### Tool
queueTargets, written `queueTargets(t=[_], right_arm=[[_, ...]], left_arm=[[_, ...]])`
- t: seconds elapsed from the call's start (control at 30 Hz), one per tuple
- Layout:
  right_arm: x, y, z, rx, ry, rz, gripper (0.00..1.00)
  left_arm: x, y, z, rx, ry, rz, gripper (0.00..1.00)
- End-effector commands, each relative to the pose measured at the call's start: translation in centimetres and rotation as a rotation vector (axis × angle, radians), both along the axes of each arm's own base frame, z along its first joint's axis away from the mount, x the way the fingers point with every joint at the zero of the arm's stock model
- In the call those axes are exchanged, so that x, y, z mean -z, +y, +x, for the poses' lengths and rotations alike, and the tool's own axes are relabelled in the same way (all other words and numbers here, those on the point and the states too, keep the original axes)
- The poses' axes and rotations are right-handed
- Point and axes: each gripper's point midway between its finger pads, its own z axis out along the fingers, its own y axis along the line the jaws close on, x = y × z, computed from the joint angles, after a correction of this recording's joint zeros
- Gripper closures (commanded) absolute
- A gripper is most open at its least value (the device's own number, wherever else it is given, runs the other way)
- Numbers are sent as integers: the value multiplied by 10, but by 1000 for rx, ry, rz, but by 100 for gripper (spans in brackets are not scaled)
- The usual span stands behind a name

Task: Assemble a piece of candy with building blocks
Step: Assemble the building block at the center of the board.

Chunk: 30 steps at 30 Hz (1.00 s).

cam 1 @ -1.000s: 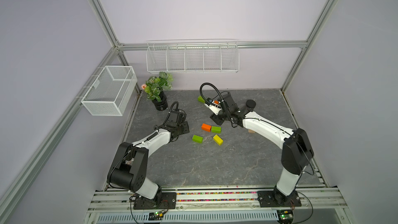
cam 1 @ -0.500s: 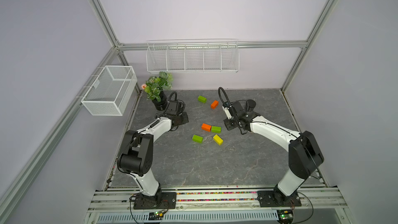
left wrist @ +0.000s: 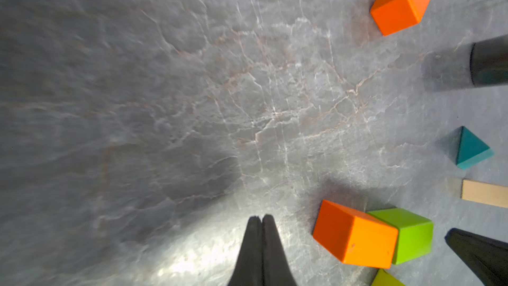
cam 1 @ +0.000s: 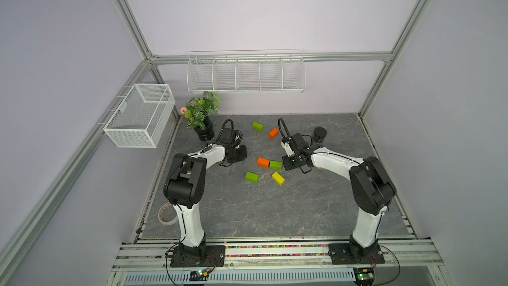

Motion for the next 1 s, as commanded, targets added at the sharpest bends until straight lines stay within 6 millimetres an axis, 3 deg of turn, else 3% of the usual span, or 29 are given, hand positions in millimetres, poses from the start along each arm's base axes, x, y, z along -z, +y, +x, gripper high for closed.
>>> queueTargets(t=[0.0,0.23,0.97], right_arm=[[3,10,-3,1,22,52,94],[13,15,-7,-7,56,68,94],[30,26,-10,-40,98,72,93]], left_arm=[[-3,-23,-2,53,8,-38,100],[11,-44,-5,90,43,-22,100],[23,-61,-17,116,83,-54,100]])
